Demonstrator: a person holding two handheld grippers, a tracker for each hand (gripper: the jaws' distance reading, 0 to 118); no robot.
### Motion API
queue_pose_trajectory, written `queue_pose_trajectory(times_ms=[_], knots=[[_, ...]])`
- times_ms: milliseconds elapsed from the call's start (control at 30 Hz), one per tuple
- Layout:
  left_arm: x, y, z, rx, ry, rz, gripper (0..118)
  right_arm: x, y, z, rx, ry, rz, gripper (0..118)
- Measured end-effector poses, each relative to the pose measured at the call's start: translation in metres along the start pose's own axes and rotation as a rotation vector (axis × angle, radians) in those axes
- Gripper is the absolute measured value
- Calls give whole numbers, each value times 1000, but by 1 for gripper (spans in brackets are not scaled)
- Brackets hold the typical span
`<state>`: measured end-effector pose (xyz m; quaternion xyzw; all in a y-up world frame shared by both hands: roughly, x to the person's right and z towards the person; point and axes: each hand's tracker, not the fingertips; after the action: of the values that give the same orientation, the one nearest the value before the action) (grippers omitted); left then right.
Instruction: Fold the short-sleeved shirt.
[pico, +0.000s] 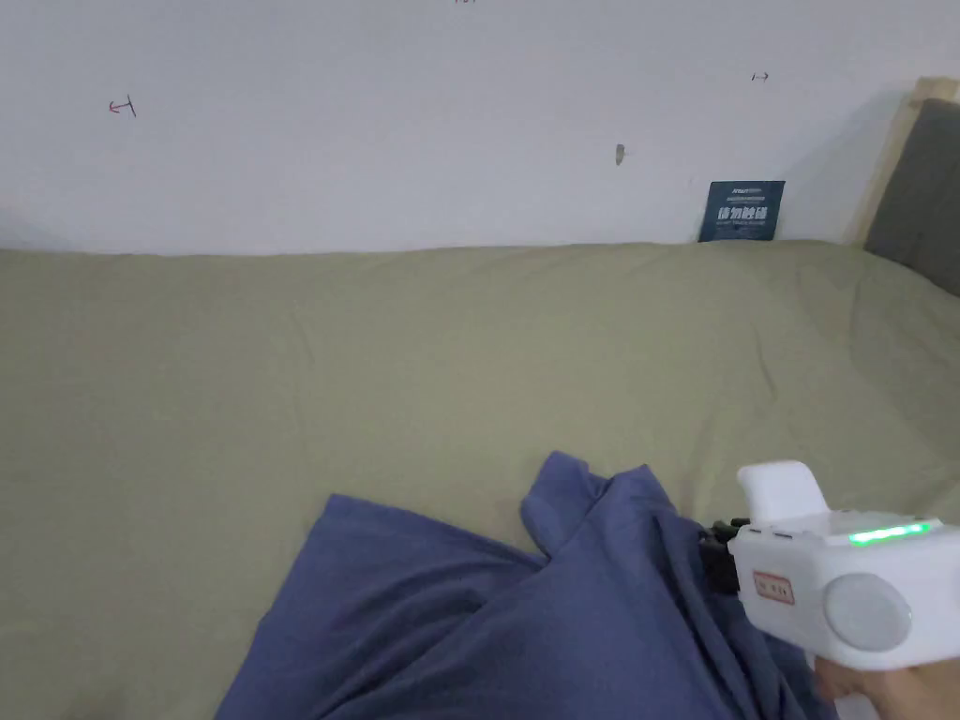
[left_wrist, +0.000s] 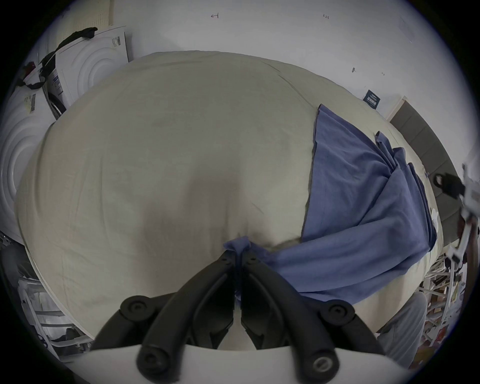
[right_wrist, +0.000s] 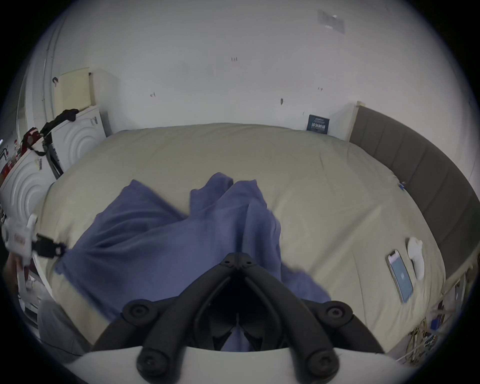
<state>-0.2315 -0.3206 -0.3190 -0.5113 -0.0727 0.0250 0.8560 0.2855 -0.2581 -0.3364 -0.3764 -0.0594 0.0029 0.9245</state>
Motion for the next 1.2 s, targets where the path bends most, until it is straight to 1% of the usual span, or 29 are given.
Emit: queue_pose_trajectory(times_ms=[33,67,100,133,167,200,233,300,333,367,400,433,467,500,533,567,600,633,667,700,733,800,833,933,967,1033,1200], knots=[[1,-2,0,1,-6,9,1,8,15,-23,-50,-10,12,115],[2,-3,1,2,-12,12,1,13,27,-42,-83,-6,11,118],[-6,5,-2,-1,-21,18,1,18,36,-61,-122,-6,11,118],[-6,5,-1,0,-27,24,1,21,46,-78,-137,-29,19,116],[-4,5,0,0,-31,28,1,24,56,-91,-140,-35,33,111],[-3,5,1,1,-33,30,1,26,63,-106,-181,-44,38,110],[-15,9,-7,-3,-38,33,1,28,68,-125,-234,-46,44,110],[-14,10,-8,-2,-36,31,1,29,65,-155,-285,-69,46,106],[-13,10,-8,-1,-33,29,1,29,63,-167,-288,-67,45,100],[-23,11,-16,-2,-34,30,1,27,61,-179,-321,-67,53,88],[-24,11,-17,0,-31,28,1,17,58,-178,-358,-66,70,87],[-25,12,-18,1,-28,25,1,10,55,-179,-370,-26,86,88],[-25,12,-18,1,-25,27,1,6,57,-176,-343,-85,108,84],[-27,11,-22,1,-23,27,1,3,61,-171,-350,-78,112,70],[-29,11,-23,1,-21,20,1,1,63,-163,-347,-65,131,42],[-30,12,-24,1,-20,19,1,15,63,-179,-348,9,138,5],[-31,12,-24,1,-18,20,1,12,64,-175,-340,-1,138,4],[-29,10,-25,2,-16,18,1,8,61,-171,-317,-33,147,4],[-30,11,-24,1,-16,21,1,9,63,-165,-293,-46,183,5],[-31,12,-23,-1,-15,25,1,-11,62,-140,-260,-56,200,4],[-32,14,-22,-2,-14,24,1,-14,63,-127,-246,-55,182,4],[-21,16,-9,0,-12,15,1,-18,66,-96,-170,-45,164,4],[-21,17,-1,30,-15,26,1,-10,74,-77,-146,-33,149,4],[-12,25,28,72,-13,15,1,-5,87,-20,-80,15,128,4],[-11,30,39,113,-55,40,1,-3,92,1,-58,21,129,4],[-6,43,65,171,-76,59,1,-2,99,44,4,15,140,4],[14,88,137,343,-47,-9,1,18,122,143,167,-4,130,4]])
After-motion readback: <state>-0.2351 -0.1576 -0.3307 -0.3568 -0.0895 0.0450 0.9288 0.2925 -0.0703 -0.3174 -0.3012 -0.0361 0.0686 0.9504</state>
